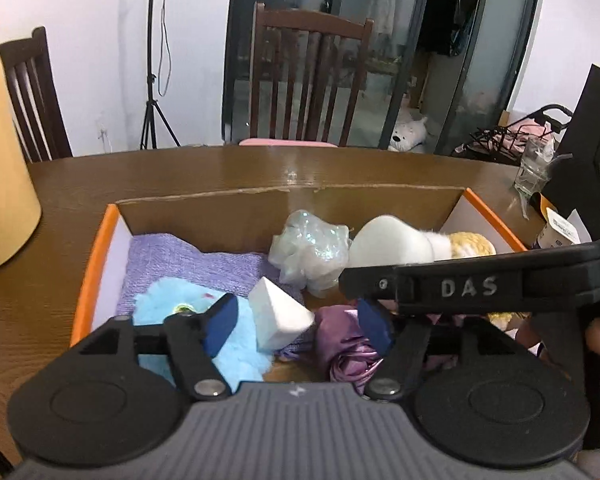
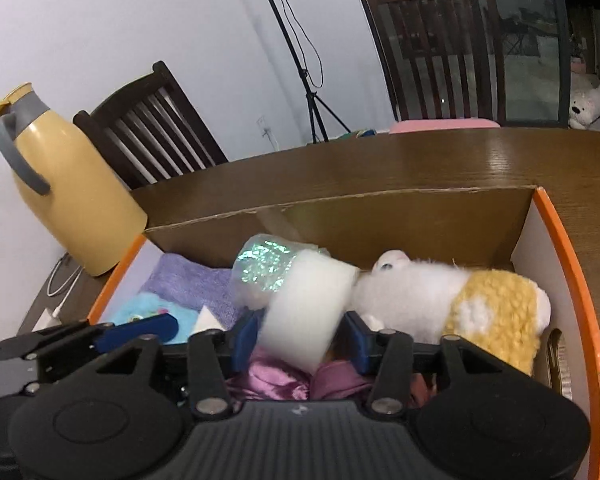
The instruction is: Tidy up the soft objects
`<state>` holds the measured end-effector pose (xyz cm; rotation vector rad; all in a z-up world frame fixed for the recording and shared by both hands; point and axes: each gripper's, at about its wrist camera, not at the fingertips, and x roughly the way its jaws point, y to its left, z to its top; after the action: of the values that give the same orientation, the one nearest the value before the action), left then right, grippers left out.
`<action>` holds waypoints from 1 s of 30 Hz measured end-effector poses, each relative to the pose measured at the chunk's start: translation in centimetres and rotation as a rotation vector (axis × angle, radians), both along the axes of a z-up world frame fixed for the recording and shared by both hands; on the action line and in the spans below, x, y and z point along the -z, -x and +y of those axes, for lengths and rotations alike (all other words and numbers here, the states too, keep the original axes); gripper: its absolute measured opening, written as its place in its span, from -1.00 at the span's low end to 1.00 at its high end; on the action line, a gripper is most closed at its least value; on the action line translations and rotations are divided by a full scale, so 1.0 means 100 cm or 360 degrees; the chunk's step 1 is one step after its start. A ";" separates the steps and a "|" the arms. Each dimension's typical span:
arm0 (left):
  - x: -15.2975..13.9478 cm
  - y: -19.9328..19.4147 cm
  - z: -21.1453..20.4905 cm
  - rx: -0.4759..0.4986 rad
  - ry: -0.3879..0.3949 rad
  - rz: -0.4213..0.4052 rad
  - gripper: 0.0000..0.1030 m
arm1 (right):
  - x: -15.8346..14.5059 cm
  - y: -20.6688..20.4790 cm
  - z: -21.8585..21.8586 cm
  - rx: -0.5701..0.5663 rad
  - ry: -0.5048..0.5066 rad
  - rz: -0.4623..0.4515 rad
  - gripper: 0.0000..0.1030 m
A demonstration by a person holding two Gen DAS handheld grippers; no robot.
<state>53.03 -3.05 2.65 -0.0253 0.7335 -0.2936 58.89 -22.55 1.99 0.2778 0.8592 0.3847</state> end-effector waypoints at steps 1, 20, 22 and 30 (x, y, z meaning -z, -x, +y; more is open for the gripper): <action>-0.003 0.004 0.001 -0.0009 0.0003 -0.0009 0.39 | -0.004 0.004 -0.002 0.0009 -0.0015 -0.0015 0.08; -0.116 0.161 0.057 -0.0315 -0.0104 -0.0436 0.64 | -0.126 0.184 -0.075 0.0186 0.0261 -0.0440 0.49; -0.115 0.181 0.058 -0.0345 -0.0119 -0.0536 0.77 | -0.124 0.206 -0.074 0.0209 0.0309 -0.0530 0.62; -0.088 0.261 0.054 -0.0383 -0.0087 -0.0940 1.00 | -0.101 0.296 -0.055 0.0362 0.0504 -0.1065 0.93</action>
<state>26.94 2.40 11.47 0.0251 0.1472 -0.0411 29.33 -28.09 12.12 -0.0546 0.2166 0.1065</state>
